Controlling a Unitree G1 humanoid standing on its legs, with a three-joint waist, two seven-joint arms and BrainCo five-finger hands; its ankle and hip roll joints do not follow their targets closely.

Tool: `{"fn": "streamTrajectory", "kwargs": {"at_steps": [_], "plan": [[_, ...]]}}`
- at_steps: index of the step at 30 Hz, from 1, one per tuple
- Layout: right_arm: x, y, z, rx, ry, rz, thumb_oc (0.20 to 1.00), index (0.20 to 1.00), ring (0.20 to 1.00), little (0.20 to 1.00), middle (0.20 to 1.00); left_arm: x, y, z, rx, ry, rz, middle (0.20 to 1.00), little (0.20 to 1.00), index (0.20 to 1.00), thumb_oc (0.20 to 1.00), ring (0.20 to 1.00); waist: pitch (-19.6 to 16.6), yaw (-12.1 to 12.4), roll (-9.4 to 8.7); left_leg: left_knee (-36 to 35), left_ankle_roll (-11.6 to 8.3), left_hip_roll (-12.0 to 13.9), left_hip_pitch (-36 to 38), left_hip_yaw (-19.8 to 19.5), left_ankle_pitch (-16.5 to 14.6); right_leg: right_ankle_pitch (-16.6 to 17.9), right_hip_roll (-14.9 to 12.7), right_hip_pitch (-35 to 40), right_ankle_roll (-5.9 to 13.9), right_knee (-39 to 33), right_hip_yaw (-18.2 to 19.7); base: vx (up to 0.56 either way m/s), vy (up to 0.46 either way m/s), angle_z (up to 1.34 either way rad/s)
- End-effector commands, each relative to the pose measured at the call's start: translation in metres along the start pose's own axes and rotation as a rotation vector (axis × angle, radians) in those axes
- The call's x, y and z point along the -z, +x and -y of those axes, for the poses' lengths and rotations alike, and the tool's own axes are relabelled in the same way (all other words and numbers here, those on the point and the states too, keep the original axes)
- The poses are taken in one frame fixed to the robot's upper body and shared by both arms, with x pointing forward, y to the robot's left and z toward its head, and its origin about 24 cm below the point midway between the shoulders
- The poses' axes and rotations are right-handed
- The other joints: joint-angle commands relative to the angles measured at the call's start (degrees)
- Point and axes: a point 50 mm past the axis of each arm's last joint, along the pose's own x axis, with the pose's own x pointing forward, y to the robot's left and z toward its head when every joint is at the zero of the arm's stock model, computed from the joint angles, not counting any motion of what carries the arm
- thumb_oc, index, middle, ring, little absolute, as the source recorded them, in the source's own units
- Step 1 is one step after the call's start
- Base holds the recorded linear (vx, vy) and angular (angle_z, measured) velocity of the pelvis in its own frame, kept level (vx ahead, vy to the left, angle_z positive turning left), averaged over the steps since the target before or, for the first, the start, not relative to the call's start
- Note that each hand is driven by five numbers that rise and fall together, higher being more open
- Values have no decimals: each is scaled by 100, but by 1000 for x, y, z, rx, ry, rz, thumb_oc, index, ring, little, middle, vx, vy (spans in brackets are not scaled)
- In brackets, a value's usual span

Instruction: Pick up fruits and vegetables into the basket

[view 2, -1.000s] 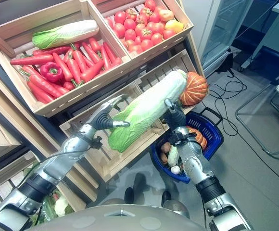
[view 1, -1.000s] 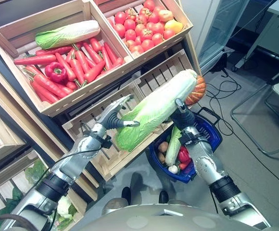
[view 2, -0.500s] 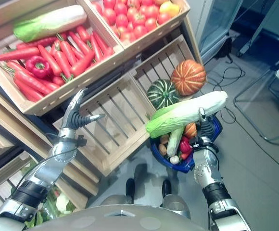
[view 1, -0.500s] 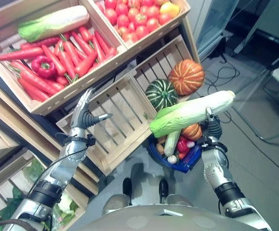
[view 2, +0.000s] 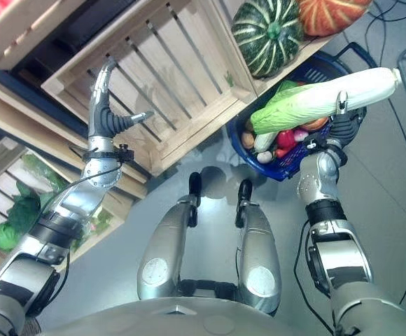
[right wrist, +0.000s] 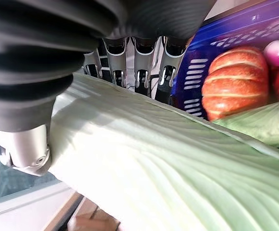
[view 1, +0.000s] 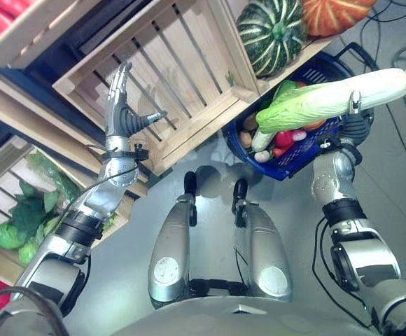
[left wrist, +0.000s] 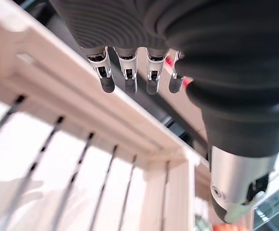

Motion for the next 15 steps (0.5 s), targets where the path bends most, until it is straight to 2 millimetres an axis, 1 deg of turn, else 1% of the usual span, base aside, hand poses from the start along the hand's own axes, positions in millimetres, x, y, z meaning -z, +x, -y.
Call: {"fn": "streamTrajectory", "kwargs": {"at_steps": [1, 3, 4, 5, 8, 10, 11, 15], "plan": [[-41, 17, -5, -18, 39, 140, 200, 200, 200, 200, 200, -22, 6, -2, -56, -90, 83, 1000, 1000, 1000, 1000, 1000, -119, -36, -40, 910, 82, -370, -579, 232, -743, 162, 53, -13, 195, -21, -65, -69, 0, 20], [-45, 20, -8, -18, 45, 140, 200, 200, 200, 200, 200, -26, 8, -1, -48, -103, 96, 1000, 1000, 1000, 1000, 1000, -119, -12, -20, 1047, 103, -385, -758, 254, -788, 127, 11, -211, 196, 169, -93, -52, 3, 7], [-48, 23, -14, -25, 32, 135, 200, 200, 200, 200, 200, -30, 9, 2, -32, -117, 111, 1000, 1000, 1000, 1000, 1000, -119, 15, 7, 1226, 120, -398, -988, 309, -847, 81, -76, -480, 213, 446, -133, -39, 6, 1], [-49, 24, -16, -28, 20, 137, 200, 200, 200, 200, 200, -31, 9, 4, -28, -128, 115, 1000, 1000, 1000, 1000, 1000, -119, 27, 15, 1326, 119, -412, -1096, 336, -880, 53, -112, -607, 223, 578, -131, -33, 7, 0], [-53, 28, -21, -27, -12, 128, 200, 200, 200, 200, 200, -32, 9, 6, -16, -157, 103, 1000, 1000, 1000, 1000, 1000, -119, 63, 46, 1530, 148, -435, -1291, 373, -984, -33, -178, -860, 243, 886, -152, 23, 2, 5], [-53, 29, -24, -31, -45, 116, 570, 570, 570, 570, 570, -33, 9, 8, -11, -172, 98, 1000, 1000, 1000, 1000, 1000, -119, 80, 65, 1646, 149, -453, -1413, 374, -1016, -52, -188, -998, 238, 1004, -142, 29, -5, 8], [-53, 30, -26, -27, -57, 111, 1000, 1000, 1000, 1000, 1000, -34, 8, 8, -9, -174, 101, 1000, 1000, 1000, 1000, 1000, -119, 87, 74, 1691, 159, -460, -1450, 374, -1041, -69, -192, -1043, 234, 1056, -144, 30, 0, 4], [-54, 32, -28, -16, -68, 103, 1000, 1000, 1000, 1000, 1000, -33, 7, 9, 15, -190, 97, 1000, 1000, 1000, 1000, 1000, -119, 97, 93, 1768, 187, -474, -1464, 381, -1111, -121, -180, -1090, 210, 1181, -150, 40, 3, 1]]}}
